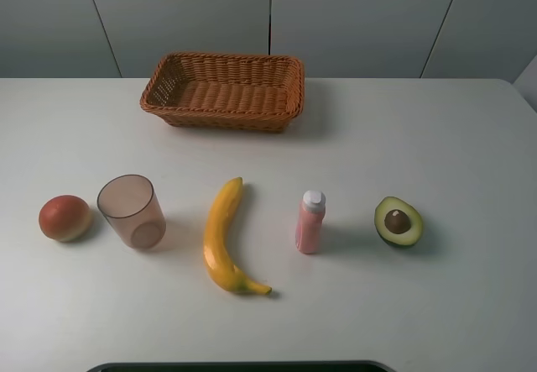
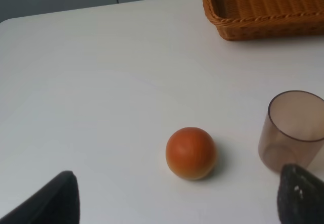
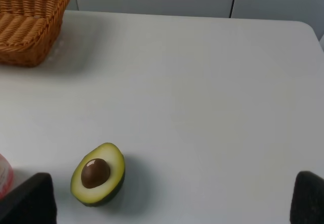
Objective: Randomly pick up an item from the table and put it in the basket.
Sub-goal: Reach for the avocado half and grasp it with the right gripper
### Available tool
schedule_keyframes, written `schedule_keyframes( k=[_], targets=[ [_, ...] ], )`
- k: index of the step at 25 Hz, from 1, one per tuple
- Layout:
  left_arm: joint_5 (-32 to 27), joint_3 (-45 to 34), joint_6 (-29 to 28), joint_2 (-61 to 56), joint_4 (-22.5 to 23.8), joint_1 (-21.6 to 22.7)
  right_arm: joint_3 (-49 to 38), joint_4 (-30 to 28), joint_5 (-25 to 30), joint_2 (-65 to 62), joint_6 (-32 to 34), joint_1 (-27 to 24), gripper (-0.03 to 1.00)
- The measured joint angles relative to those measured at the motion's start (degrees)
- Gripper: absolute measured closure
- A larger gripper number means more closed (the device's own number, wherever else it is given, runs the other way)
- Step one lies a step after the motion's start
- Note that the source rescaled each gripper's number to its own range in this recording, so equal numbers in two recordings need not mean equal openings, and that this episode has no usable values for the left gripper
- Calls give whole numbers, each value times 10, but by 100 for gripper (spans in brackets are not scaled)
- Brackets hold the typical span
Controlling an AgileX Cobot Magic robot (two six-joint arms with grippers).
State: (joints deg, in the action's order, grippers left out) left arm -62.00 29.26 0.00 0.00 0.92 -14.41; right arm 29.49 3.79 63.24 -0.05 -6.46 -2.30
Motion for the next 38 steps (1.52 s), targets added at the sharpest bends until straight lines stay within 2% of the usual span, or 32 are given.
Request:
schedule_keyframes(
  k=[38],
  targets=[
    [0,0,0,0,0,0,0,0,0,0,0,0,-3]
  ],
)
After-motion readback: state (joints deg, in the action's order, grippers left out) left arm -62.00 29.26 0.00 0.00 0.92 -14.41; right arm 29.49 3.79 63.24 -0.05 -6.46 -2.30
